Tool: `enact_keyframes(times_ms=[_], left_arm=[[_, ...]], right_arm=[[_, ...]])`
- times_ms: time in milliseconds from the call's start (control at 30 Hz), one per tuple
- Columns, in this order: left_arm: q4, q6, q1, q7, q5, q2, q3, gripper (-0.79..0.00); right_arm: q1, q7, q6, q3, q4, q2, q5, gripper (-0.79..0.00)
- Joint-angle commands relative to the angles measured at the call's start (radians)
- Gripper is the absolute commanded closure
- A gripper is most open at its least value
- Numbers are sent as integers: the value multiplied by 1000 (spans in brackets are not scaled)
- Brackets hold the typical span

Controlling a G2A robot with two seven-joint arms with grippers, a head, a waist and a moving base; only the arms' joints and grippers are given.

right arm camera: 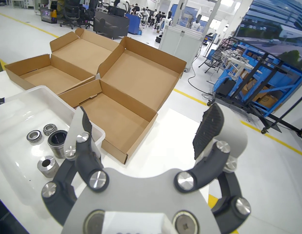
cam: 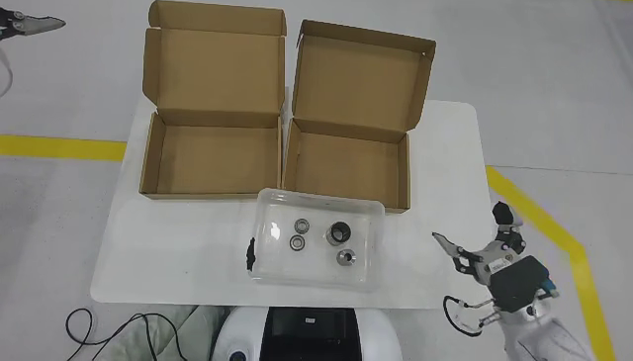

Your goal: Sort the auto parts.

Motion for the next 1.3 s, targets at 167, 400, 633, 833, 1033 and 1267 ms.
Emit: enact_keyframes(times_ms=[167,400,633,833,1033,1267], left_arm=[[0,0,0,0,0,0,0,-785],[0,0,0,0,0,0,0,-785],[0,0,0,0,0,0,0,-785],[0,0,0,0,0,0,0,-785],[0,0,0,0,0,0,0,-785],[0,0,0,0,0,0,0,-785]], right_arm=[[54,47,-73,-77,-13,8,-66,-785],[123,104,-133,-179,2,16,-165,-785],[195,155,-148,-279,40,23,-284,-785],[259,178,-144,-340,95,25,-301,-785],[261,181,-143,-342,100,25,-296,-785],[261,181,-143,-342,100,25,-296,-785]])
